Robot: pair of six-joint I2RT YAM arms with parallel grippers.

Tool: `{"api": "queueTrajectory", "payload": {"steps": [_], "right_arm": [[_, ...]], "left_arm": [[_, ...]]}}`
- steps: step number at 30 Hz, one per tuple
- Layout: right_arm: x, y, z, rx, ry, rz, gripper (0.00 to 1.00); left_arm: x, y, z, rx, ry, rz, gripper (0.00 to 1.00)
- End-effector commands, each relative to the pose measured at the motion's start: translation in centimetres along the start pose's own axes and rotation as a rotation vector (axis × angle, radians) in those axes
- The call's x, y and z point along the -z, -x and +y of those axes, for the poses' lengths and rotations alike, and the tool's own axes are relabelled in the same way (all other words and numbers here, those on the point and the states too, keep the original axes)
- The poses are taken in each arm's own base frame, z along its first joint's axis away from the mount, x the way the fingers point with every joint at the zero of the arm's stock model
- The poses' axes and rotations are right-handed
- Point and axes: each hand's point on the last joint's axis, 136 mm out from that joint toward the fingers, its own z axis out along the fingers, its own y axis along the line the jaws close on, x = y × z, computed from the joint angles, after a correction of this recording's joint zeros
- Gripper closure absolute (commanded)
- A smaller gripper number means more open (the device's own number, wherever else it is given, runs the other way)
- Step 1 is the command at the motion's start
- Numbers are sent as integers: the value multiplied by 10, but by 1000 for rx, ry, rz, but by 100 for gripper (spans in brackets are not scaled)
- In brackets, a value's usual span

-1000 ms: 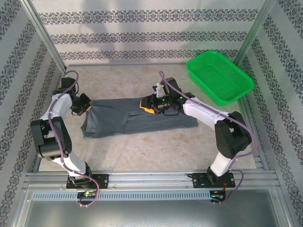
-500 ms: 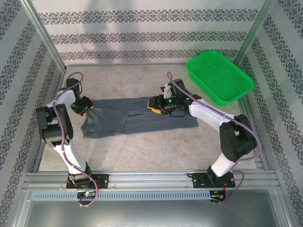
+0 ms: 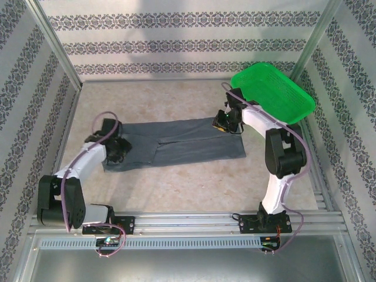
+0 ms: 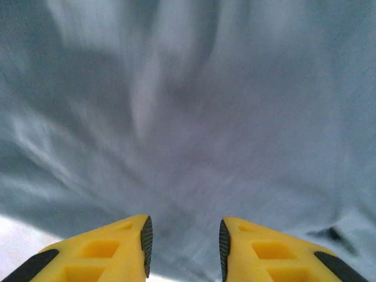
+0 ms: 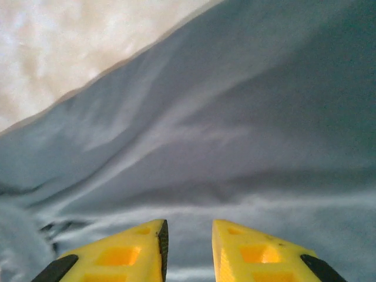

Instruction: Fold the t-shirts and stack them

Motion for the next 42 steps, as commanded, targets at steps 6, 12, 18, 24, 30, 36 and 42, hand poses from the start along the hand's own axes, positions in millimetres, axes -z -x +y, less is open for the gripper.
{"api": "queueTrajectory", "payload": {"steps": [6,12,18,24,30,36,42], "right_arm": [[-24,-6,-57,35,-302,155,70],[-18,-35,-79,10,-403,251,72],[6,-88,-94,-45,-466,275,74],[8,-177,-93,-56,-482,357,74],[-21,-238,-31,-197,-253,367,72],[-34,-231,28,-322,-71,335,67],[1,-215,59,-333,124,262,49]], "left_arm": [[-41,-25,7,256,9,21,62],[-68,-7,13,230,87,48,63],[-92,44,-41,174,34,21,63],[-134,78,-135,79,-76,62,63],[-179,64,-227,6,-254,153,63],[-200,51,-291,-65,-368,187,62],[-119,79,-327,-211,-451,0,51]]}}
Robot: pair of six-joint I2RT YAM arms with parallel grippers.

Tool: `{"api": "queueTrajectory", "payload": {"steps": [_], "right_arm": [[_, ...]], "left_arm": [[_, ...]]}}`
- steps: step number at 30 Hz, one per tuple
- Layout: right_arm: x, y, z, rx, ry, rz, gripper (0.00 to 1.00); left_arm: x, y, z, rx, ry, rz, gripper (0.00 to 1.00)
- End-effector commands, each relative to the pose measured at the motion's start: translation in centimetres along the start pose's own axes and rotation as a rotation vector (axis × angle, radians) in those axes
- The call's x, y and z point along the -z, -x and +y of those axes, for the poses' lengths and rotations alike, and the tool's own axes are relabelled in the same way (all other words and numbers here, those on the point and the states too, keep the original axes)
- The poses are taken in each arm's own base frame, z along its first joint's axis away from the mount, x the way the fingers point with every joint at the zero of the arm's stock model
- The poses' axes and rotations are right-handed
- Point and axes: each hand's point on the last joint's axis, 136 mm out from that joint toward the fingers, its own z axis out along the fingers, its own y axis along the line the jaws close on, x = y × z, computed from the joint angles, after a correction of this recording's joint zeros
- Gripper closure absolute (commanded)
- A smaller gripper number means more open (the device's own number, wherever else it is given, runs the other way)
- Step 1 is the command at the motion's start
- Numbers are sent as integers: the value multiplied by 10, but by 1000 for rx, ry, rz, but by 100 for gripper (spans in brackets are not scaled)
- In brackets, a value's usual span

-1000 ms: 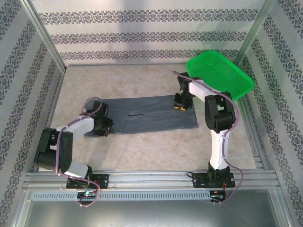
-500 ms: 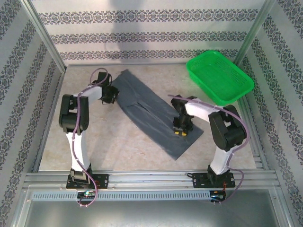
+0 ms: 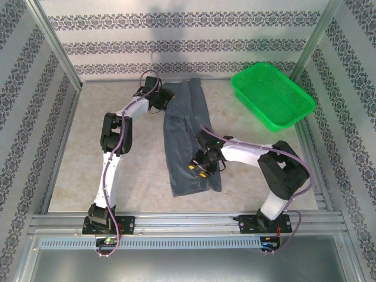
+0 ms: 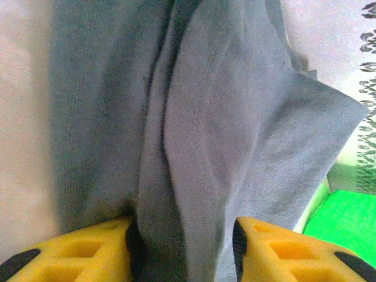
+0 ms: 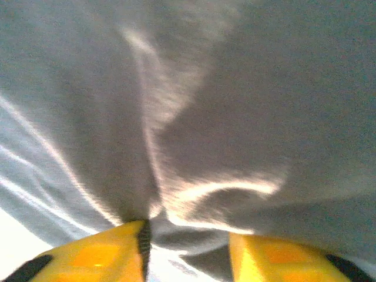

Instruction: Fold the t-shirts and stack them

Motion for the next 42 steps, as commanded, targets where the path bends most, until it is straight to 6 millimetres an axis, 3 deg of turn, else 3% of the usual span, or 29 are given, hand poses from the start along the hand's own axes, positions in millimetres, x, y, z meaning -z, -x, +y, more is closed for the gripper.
{"api": "queueTrajectory", "payload": {"steps": [1,3,6,9,11,13,17,20,22,25,33,35,40,42], "right_arm": [[32,-7,29,7,171,-21,47],[53,-9,18,42,165,-64,45],[78,-7,-24,61,101,-123,45],[91,-7,-79,97,-25,-156,46],[94,-12,-108,133,-103,-152,45],[89,-17,-122,164,-148,-114,45],[73,-21,-130,224,-225,-32,45],[60,-19,-130,248,-262,4,49],[51,-16,-128,259,-255,10,52],[41,-13,-126,262,-255,27,59],[28,-17,-114,258,-229,43,92],[29,-21,-114,255,-227,42,96],[31,-29,-114,247,-216,51,100],[33,-32,-113,252,-215,52,100]], "left_arm": [[51,8,-26,-132,45,-79,49],[83,0,-36,-160,73,-106,48],[120,-32,-17,-147,128,-92,48],[151,-84,17,-113,143,6,48],[172,-132,47,-91,169,127,48],[193,-178,78,-94,214,233,48],[237,-259,139,-91,306,440,48],[262,-298,169,-74,339,545,47],[272,-313,182,-69,355,587,47],[276,-330,190,-58,358,621,47],[260,-370,191,-56,370,671,47],[255,-375,195,-54,381,660,47],[234,-376,179,-41,324,635,48],[225,-375,172,-48,314,624,53]]}}
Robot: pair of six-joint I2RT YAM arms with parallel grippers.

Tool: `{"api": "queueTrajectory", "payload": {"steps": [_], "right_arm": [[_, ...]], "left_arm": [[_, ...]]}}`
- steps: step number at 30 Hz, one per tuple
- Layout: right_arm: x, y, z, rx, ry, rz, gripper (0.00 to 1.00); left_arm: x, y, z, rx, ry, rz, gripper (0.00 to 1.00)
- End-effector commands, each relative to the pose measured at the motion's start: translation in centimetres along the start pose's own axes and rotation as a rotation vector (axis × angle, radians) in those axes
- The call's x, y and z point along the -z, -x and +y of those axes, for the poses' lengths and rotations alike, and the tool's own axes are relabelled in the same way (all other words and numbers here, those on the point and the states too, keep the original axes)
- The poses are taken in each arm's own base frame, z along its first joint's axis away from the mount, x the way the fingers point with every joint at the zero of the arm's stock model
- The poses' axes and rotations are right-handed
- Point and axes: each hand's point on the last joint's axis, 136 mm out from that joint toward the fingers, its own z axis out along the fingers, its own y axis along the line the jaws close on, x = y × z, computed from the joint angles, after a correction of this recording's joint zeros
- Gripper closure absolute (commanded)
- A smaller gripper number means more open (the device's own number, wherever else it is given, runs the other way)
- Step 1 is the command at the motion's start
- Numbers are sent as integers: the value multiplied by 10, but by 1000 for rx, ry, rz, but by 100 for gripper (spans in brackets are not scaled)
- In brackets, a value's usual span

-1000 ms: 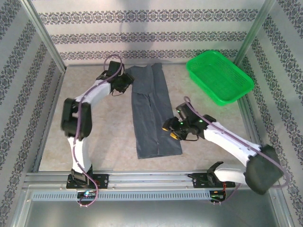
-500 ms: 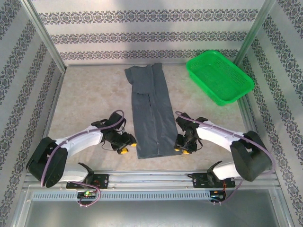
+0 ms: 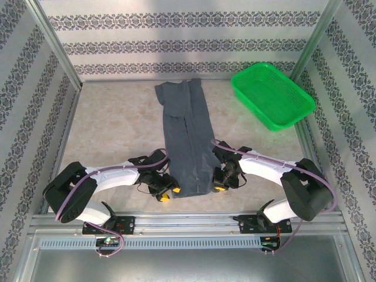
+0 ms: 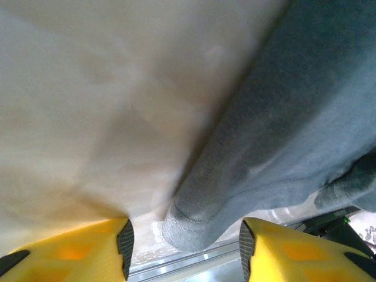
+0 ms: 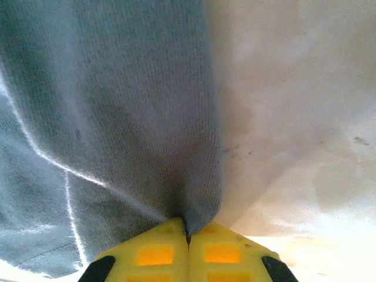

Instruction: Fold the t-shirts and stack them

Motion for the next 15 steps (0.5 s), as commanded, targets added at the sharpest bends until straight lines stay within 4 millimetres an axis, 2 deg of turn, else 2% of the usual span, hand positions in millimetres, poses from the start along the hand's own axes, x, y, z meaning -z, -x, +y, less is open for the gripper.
{"api": "queueTrajectory", "payload": {"steps": [1,4,7,8,12,15], "right_arm": [[3,-10,1,-7,11,11,100],[6,-15,3,-1,19,13,100],[9,-22,4,8,25,22,100],[10,-25,5,11,30,24,100],[13,-37,13,33,57,63,100],[14,-45,22,52,78,100,100]], "left_arm": [[-9,18,-41,-43,-107,-66,58],[-10,26,-52,-51,-115,-101,77],[-2,29,-34,-40,-45,-148,97],[4,28,-22,-31,-17,-165,100],[24,12,22,9,33,-185,100],[32,-3,49,71,20,-167,100]]}}
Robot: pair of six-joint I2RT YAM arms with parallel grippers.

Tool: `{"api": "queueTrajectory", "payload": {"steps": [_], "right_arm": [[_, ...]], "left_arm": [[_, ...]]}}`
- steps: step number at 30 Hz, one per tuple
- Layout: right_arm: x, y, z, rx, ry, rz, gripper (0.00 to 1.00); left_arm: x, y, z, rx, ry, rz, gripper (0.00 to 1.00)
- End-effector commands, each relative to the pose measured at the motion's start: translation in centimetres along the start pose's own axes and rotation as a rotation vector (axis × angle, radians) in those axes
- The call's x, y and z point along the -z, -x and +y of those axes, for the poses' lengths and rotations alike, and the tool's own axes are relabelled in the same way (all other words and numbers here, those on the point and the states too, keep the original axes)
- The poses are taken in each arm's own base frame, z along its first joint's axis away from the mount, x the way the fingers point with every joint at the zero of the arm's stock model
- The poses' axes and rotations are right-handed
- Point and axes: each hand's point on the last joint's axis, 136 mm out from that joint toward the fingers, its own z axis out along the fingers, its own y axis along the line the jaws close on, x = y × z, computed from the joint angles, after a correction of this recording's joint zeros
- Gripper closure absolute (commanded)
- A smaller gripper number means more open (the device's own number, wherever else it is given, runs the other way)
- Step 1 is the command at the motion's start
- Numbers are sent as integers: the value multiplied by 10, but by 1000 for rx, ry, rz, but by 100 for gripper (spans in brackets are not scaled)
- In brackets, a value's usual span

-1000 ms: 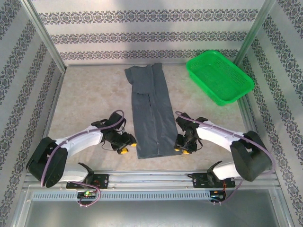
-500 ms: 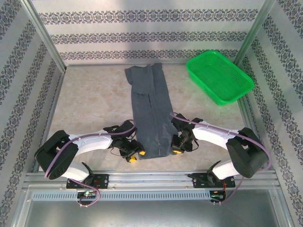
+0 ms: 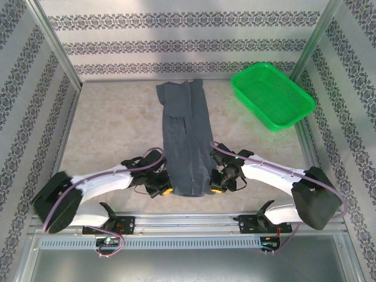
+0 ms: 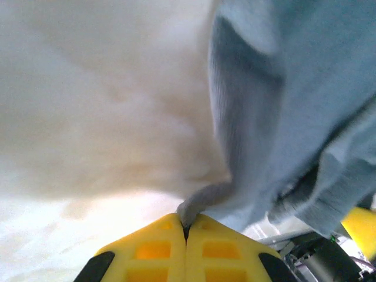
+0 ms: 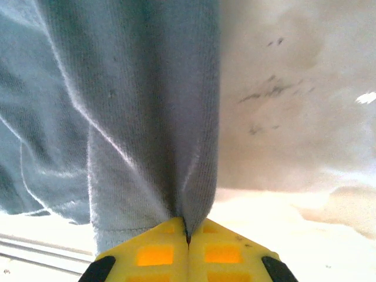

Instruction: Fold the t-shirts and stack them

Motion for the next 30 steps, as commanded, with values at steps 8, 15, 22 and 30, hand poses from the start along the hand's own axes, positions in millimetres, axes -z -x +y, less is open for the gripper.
{"api": "queueTrajectory", "payload": {"steps": [8,15,22,30], "right_arm": [[3,-21,10,-35,14,91,100],[26,-11,25,-123,90,21,100],[73,49,52,-159,159,-112,100],[103,158,98,-134,184,-218,100]], "left_arm": [[10,-7,33,166,-76,-35,100],[45,14,-25,42,-114,-177,100],[90,62,-70,41,-232,-384,100],[116,153,-127,49,-364,-506,100]]}}
